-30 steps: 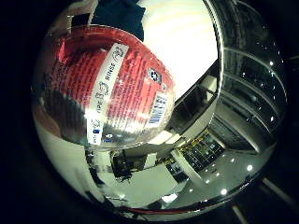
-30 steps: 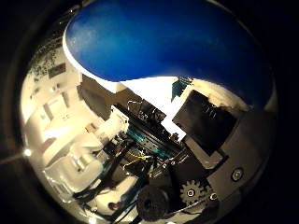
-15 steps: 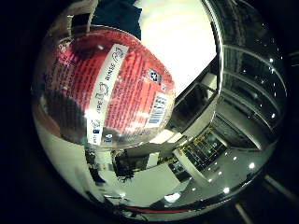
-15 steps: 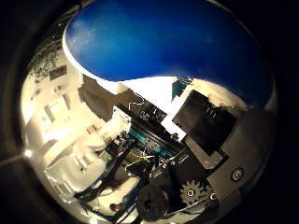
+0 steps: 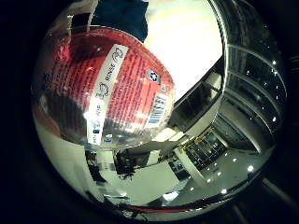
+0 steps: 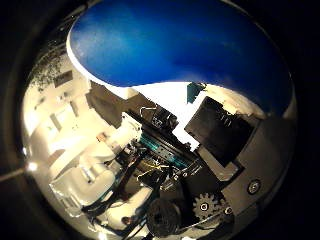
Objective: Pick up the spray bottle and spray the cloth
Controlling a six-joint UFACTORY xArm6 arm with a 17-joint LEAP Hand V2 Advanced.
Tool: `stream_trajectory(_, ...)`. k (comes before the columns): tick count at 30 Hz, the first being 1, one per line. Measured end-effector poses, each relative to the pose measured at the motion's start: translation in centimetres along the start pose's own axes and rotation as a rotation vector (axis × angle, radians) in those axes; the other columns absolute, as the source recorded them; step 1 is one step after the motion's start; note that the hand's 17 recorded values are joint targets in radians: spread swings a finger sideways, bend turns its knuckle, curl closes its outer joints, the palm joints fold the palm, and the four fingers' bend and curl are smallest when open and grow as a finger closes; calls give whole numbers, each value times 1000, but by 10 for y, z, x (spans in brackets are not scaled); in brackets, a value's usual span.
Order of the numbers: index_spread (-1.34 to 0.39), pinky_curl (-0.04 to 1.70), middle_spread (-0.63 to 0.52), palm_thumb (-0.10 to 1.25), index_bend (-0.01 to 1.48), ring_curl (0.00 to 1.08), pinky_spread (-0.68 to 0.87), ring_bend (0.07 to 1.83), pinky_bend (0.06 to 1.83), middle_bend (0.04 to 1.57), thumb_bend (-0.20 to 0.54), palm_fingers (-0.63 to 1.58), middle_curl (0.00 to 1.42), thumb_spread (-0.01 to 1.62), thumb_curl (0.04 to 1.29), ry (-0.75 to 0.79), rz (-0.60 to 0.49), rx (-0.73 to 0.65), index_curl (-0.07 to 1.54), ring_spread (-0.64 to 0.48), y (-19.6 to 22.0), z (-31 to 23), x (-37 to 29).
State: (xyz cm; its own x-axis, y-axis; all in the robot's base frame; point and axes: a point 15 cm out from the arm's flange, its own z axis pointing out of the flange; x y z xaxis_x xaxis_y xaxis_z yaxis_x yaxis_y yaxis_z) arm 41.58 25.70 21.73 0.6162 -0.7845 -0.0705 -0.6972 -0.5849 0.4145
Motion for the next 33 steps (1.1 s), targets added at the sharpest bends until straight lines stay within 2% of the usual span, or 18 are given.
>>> stream_trajectory(5, -183, 1228, -65, 1027, 1172, 543, -206, 1446, 1006, 1314, -15, 1235, 550, 939, 775, -20, -37, 20, 637, -142, 5, -11, -8)
stream_trajectory(9, -183, 1228, -65, 1027, 1172, 544, -206, 1446, 1006, 1314, -15, 1235, 550, 939, 774, -113, -82, 30, 637, -142, 14, -21, -27)
stream_trajectory(18, -183, 1228, -65, 1054, 1172, 541, -206, 1442, 1006, 1314, -15, 1235, 550, 915, 779, -297, -273, 153, 637, -141, 17, -54, -62)
stream_trajectory(27, -183, 1228, -65, 1079, 1171, 540, -206, 1442, 1005, 1314, -14, 1235, 550, 885, 793, -579, -381, 426, 637, -141, -16, -115, -115)
stream_trajectory(33, -183, 1228, -65, 1089, 1171, 539, -206, 1443, 1005, 1314, -13, 1235, 550, 874, 805, -816, -410, 601, 637, -141, -40, -159, -139)
